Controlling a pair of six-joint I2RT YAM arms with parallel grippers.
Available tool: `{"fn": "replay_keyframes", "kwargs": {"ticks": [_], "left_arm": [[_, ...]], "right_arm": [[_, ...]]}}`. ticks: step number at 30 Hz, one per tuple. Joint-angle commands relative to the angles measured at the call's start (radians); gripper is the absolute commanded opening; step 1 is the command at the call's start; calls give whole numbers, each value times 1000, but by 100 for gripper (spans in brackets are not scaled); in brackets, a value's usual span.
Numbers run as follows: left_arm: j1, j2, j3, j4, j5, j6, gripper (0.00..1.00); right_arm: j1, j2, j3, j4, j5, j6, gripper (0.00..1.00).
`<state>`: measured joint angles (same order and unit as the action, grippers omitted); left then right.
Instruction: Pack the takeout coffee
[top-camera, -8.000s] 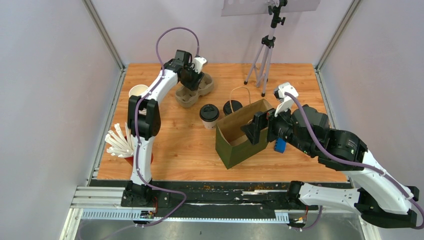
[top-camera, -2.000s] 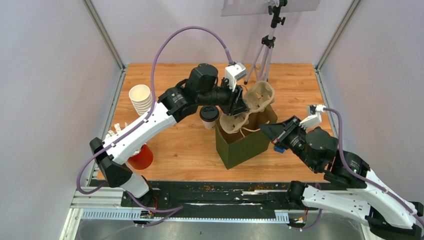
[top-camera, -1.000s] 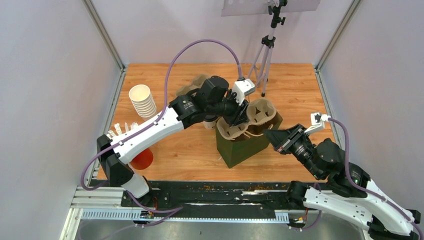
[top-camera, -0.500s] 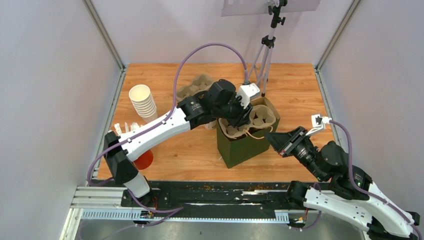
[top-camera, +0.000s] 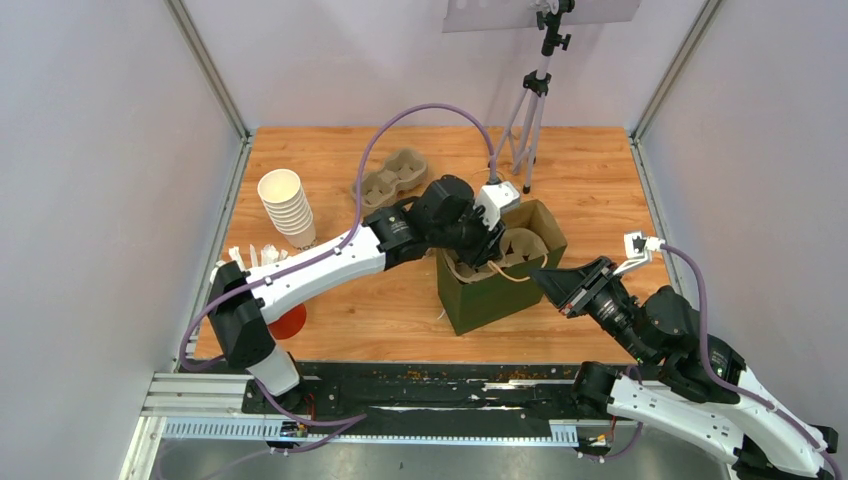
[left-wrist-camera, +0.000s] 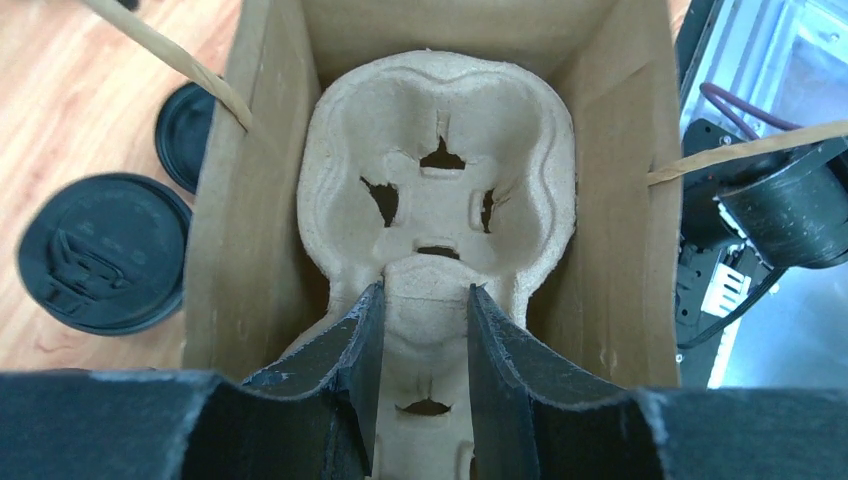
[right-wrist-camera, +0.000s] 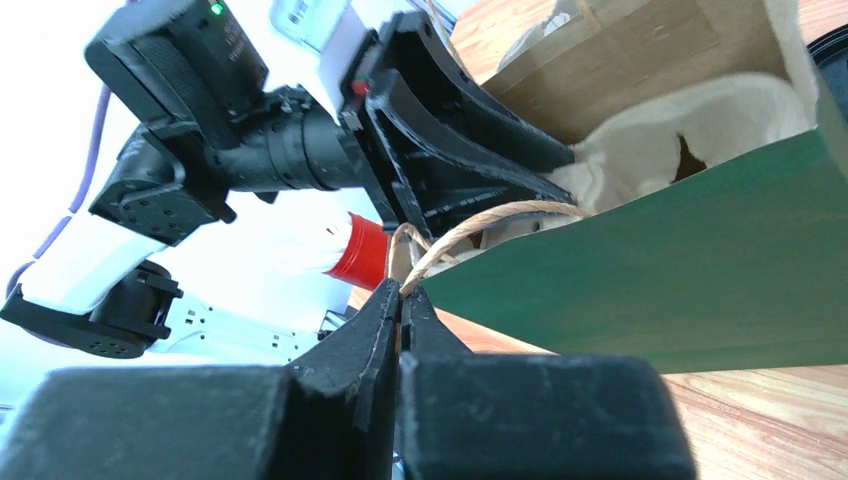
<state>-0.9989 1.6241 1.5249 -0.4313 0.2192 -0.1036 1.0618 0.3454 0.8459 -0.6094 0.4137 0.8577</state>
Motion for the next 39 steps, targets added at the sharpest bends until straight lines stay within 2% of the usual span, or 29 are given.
{"fn": "replay_keyframes", "kwargs": {"ticks": [1, 7, 20, 22, 24, 30, 33, 36, 39], "left_arm": [[-10, -84, -80, 156, 5, -53, 27], [-10, -102, -156, 242, -8, -60, 34], [-10, -98, -70, 135, -15, -35, 69], [-10, -107, -57, 124, -15, -33, 82], [-10, -116, -38, 112, -13, -32, 99], [-9, -124, 63, 47, -13, -27, 100], [-10, -125, 126, 3, -24, -26, 100], [-10, -137, 127, -15, -40, -25, 100], [-10, -151, 108, -35, -34, -37, 100]], "right_arm": [[-3, 11, 1, 17, -6, -8, 0], [-2, 11, -4, 17, 1, -1, 0], [-2, -2, 5, -11, 29, 23, 0], [-2, -7, 5, -14, 34, 29, 0], [-2, -11, 7, -15, 37, 35, 0], [-3, -3, 30, -37, 43, 50, 0], [-3, -6, 42, -49, 52, 67, 4], [-2, -8, 52, -63, 55, 82, 15], [-2, -7, 63, -88, 56, 98, 35]]}}
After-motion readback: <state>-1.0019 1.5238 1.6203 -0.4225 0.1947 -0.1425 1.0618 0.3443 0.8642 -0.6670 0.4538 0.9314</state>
